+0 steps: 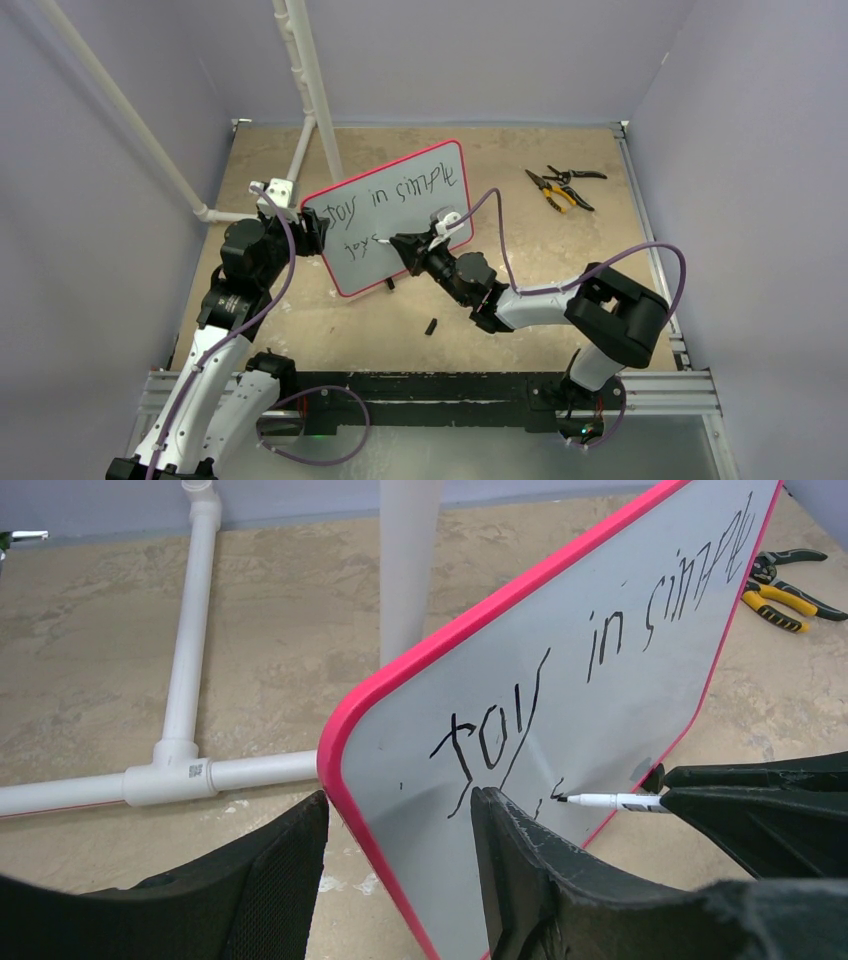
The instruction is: Write a sentence on the whiteboard
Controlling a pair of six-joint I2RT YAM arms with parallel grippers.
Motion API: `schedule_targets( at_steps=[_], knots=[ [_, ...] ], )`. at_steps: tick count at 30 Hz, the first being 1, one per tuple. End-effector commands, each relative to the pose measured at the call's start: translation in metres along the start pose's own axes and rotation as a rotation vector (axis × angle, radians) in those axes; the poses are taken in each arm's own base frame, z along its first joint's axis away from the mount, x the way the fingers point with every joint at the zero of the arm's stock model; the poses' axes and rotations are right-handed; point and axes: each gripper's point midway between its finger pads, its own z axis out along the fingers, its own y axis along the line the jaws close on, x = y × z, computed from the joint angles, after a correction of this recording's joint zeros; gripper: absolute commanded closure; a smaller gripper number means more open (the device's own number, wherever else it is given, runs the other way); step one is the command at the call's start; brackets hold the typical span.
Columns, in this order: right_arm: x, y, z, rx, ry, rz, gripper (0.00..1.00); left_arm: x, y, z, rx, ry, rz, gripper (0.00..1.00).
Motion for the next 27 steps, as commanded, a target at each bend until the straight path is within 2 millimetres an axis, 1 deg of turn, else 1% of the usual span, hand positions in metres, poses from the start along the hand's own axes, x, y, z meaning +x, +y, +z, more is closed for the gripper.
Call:
schedule_targets(
  at_steps=[1, 9, 14, 16, 19, 22, 23, 27],
  knots=[
    [-0.008, 0.004, 0.005, -0.017, -0.030, -0.004, 1.00, -0.009, -0.002, 0.001, 0.013, -0.041, 0.008, 0.46],
    [-0.008, 0.006, 0.004, -0.026, -0.027, -0.016, 1.00, -0.009, -0.002, 0.001, 0.015, -0.040, 0.008, 0.46],
    [-0.010, 0.011, 0.002, -0.051, -0.032, -0.029, 1.00, -0.009, -0.003, 0.001, 0.016, -0.041, 0.007, 0.46],
    [-0.014, 0.014, 0.001, -0.071, -0.044, -0.034, 1.00, -0.009, -0.003, 0.001, 0.016, -0.039, 0.007, 0.46],
    [-0.025, 0.018, -0.008, -0.095, -0.085, -0.026, 1.00, -0.009, -0.003, 0.001, 0.016, -0.039, 0.008, 0.46],
    [-0.037, 0.011, -0.013, -0.058, -0.116, -0.015, 1.00, -0.009, -0.003, 0.001, 0.018, -0.042, 0.008, 0.46],
    [-0.037, 0.008, -0.014, -0.039, -0.117, -0.014, 1.00, -0.010, -0.003, 0.001, 0.018, -0.042, 0.008, 0.46],
    [-0.023, -0.003, -0.015, 0.010, -0.071, -0.016, 1.00, -0.010, -0.003, 0.000, 0.020, -0.044, 0.007, 0.46]
  ],
)
